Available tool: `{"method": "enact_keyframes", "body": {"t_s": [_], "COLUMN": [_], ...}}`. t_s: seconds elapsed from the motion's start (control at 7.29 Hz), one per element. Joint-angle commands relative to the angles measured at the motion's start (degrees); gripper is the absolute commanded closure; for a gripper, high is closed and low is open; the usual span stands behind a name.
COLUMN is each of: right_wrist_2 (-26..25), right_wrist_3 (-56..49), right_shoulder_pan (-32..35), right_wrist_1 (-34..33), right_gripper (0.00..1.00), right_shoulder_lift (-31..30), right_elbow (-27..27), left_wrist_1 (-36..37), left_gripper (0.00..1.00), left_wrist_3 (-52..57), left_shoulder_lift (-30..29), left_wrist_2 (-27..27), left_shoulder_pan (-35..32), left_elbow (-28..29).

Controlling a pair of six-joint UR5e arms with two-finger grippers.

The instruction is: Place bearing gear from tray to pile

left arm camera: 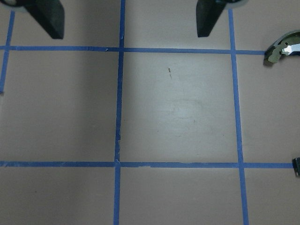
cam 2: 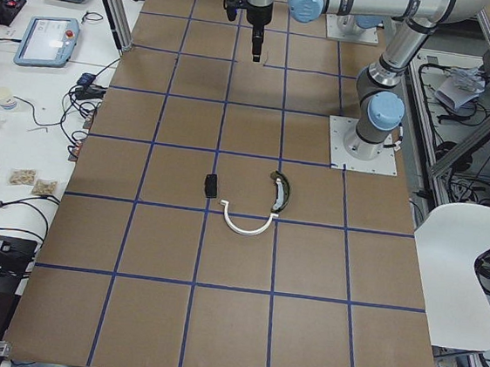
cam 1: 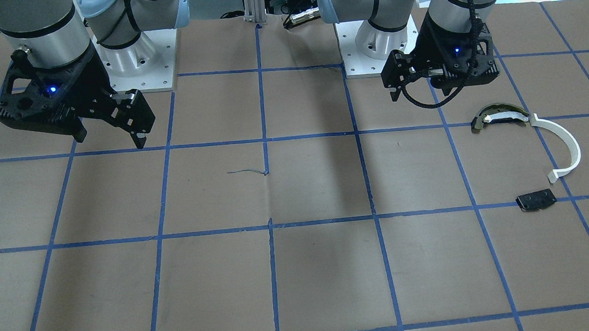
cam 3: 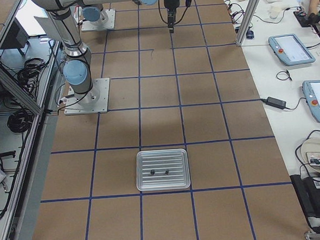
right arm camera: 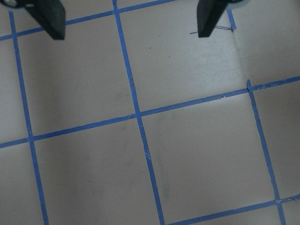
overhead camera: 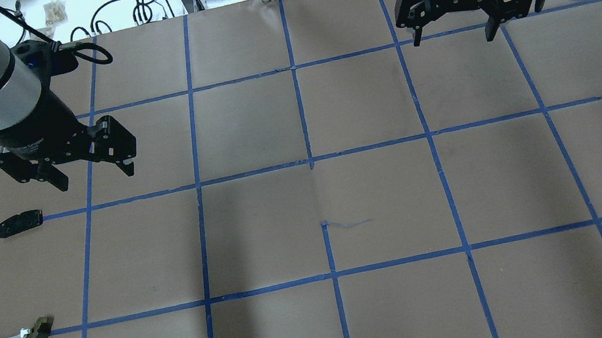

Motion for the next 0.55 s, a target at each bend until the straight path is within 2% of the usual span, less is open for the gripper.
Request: {"method": "enact_keyframes", "body": {"t_s": [0.0, 0.27, 0.41], "right_wrist_2": [0.0, -0.1, -1.2], "right_wrist_3": [0.1, 0.0, -4.9], "right_shoulder_pan": [0.0, -0.5, -2.4], "right_wrist_1": [-0.2, 0.1, 0.1], "right_gripper": [0.00, 0.00, 0.00], "right_shoulder_lift": [0.0, 0.0, 0.0], "right_elbow": [0.0, 0.0, 0.0], "left_wrist_1": [0.0, 0.0, 0.0], "left_gripper": [0.00, 0.00, 0.00], "left_wrist_3": [0.2, 0.0, 0.1], "left_shoulder_lift": [0.0, 0.0, 0.0], "left_wrist_2": [0.0, 0.0, 0.0], "left_shoulder_pan": [0.0, 0.0, 0.0], "left_elbow": [0.0, 0.0, 0.0]}}
